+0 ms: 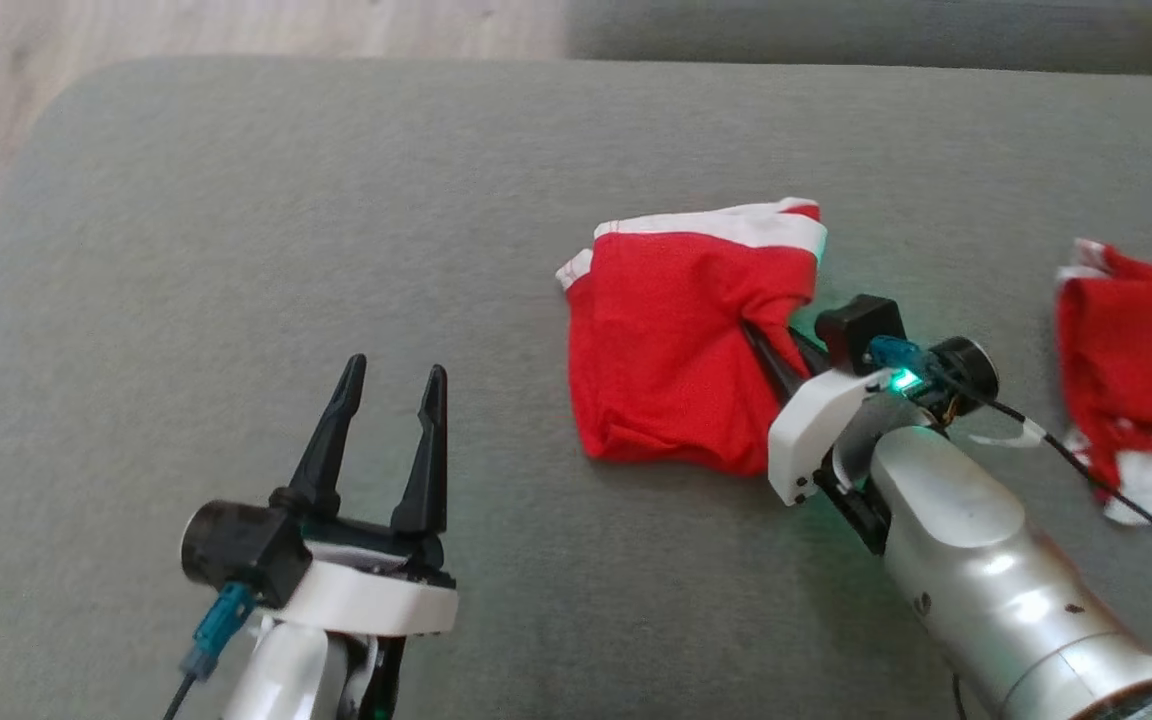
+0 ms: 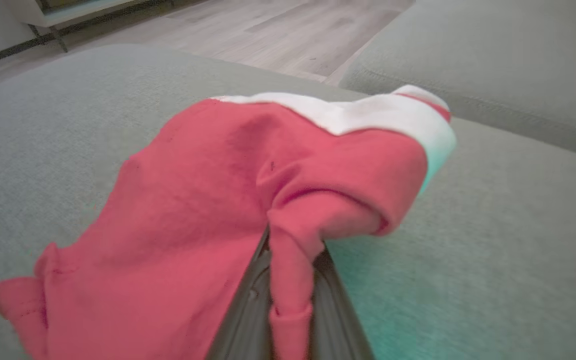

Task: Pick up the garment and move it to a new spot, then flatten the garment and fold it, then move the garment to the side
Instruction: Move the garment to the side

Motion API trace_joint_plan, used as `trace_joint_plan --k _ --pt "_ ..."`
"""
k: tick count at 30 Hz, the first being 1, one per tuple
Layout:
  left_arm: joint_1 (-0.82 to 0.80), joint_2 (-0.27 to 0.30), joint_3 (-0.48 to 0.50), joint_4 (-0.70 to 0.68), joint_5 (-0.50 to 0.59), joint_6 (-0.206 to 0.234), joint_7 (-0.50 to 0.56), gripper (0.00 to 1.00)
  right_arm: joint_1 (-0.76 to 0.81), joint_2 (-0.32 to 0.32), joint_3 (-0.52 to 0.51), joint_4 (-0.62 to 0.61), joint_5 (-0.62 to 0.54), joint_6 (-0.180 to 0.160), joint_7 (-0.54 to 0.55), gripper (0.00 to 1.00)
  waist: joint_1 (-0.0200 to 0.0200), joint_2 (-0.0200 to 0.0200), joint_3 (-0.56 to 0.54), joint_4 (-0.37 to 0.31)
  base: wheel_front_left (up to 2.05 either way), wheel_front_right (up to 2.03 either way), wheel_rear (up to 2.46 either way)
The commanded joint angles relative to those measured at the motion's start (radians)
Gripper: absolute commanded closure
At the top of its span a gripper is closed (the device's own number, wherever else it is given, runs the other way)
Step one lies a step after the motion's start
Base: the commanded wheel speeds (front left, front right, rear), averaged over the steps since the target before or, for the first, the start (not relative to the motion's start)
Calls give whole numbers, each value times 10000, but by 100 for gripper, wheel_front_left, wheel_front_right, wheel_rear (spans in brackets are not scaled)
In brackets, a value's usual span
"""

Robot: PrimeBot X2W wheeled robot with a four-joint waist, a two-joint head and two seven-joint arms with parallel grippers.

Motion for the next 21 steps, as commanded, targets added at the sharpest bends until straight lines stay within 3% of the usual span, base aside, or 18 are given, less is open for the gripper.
trace_joint_plan --k 1,7,14,21 --pt "-376 41 271 -383 -2 18 -80 0 -277 101 110 -209 -138 -7 -135 100 -1 0 -230 -528 0 0 0" --pt "-469 41 72 -547 -17 43 -80 0 -386 -761 526 -826 -669 -7 117 100 -1 0 -381 -1646 0 0 0" --pt "-798 41 -270 -674 -44 102 -80 0 -507 -2852 1179 -2253 -441 -7 884 100 -1 0 -147 -2508 0 0 0" --pt "-1081 41 -344 -665 2 86 -80 0 -458 -4681 1081 -3535 170 -7 1665 100 -1 0 272 -2848 0 0 0"
